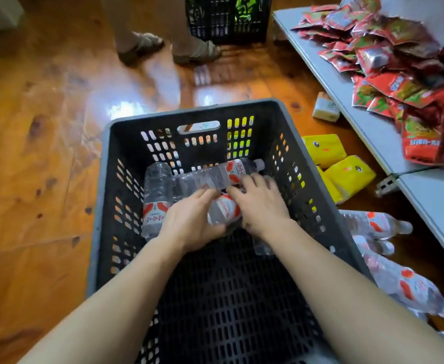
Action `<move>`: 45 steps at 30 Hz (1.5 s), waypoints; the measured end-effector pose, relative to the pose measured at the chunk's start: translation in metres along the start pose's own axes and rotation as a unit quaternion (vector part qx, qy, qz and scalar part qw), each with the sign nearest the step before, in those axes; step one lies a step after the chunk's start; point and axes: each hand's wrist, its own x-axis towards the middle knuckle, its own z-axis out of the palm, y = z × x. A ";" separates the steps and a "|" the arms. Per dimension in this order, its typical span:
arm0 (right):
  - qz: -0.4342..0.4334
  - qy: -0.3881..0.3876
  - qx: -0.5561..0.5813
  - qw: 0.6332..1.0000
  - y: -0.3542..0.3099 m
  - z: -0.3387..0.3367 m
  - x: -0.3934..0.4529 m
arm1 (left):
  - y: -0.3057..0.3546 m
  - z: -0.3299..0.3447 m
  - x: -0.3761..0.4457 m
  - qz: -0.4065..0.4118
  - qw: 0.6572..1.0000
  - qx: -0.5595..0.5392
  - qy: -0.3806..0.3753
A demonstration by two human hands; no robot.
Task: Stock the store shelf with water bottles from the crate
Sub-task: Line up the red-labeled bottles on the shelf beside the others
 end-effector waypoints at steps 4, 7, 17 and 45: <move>0.020 0.022 0.180 0.983 0.000 -0.017 -0.016 | -0.003 -0.047 -0.006 0.076 0.997 0.019 0.011; 0.083 0.052 0.344 0.934 -0.002 -0.043 -0.048 | 0.010 -0.090 -0.015 0.057 0.990 -0.118 0.048; 0.220 0.276 0.408 0.842 -0.008 -0.162 -0.146 | 0.142 -0.173 -0.062 0.030 0.895 -0.438 0.073; 0.377 0.515 0.278 0.718 0.243 -0.259 -0.486 | 0.584 -0.187 -0.105 0.393 0.814 -0.420 -0.083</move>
